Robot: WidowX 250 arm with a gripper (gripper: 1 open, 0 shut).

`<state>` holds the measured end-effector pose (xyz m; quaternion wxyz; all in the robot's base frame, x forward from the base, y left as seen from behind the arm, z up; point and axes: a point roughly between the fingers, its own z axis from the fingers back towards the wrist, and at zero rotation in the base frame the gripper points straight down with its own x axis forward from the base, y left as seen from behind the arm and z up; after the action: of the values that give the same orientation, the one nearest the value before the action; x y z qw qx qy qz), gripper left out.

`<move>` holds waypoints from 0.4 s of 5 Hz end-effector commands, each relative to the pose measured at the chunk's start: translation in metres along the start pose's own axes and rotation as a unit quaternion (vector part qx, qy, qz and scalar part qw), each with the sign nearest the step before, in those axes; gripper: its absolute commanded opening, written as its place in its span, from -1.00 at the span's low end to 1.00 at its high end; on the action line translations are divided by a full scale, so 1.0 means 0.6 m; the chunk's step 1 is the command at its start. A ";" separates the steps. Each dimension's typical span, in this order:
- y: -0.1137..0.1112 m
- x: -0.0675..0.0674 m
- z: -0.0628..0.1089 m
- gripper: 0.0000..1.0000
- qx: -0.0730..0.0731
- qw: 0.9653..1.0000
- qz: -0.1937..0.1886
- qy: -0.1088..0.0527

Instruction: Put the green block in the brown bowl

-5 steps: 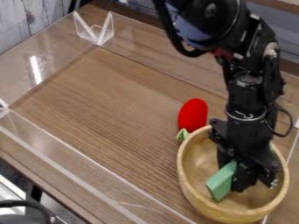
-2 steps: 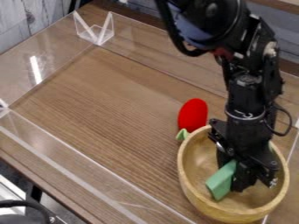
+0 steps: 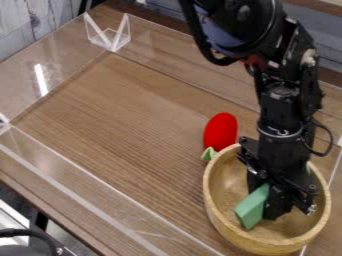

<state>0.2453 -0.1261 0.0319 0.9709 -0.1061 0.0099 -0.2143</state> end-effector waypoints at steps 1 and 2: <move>0.003 0.017 0.020 -1.00 0.000 1.000 0.001 -0.024; 0.004 0.017 0.019 -1.00 -0.001 1.000 0.002 -0.021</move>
<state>0.2444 -0.1246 0.0303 0.9713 -0.1071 0.0163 -0.2119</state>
